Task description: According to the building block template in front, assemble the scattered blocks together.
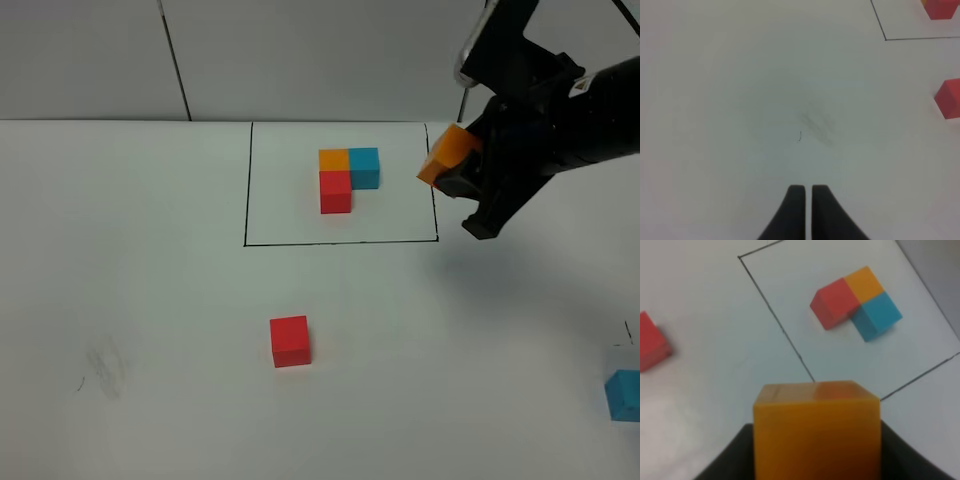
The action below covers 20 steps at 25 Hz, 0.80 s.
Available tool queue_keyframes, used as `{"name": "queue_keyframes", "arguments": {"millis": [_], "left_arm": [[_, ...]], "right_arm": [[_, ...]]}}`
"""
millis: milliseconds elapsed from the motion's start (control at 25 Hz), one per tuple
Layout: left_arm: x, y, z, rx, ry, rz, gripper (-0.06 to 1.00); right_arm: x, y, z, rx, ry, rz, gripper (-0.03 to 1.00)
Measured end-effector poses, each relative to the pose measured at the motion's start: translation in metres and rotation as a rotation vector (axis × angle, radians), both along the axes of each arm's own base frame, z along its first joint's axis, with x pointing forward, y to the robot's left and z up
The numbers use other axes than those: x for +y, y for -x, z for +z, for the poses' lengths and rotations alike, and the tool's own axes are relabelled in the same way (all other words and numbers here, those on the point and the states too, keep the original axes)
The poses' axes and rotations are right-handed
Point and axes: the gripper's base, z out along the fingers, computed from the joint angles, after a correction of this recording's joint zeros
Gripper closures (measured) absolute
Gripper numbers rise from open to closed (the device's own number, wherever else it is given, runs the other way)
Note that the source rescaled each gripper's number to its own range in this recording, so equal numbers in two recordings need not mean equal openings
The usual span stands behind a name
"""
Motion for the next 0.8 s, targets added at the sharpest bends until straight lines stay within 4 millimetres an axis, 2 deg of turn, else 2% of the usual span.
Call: {"name": "queue_keyframes", "arguments": {"millis": [400, 600, 800], "left_arm": [[0.0, 0.0, 0.0, 0.0, 0.0, 0.0, 0.94], [0.0, 0.0, 0.0, 0.0, 0.0, 0.0, 0.94], [0.0, 0.0, 0.0, 0.0, 0.0, 0.0, 0.94]], "right_arm": [[0.035, -0.036, 0.007, 0.003, 0.023, 0.104, 0.44], [0.058, -0.045, -0.004, 0.014, 0.048, 0.171, 0.44], [0.08, -0.043, -0.019, 0.034, 0.072, 0.239, 0.44]]}}
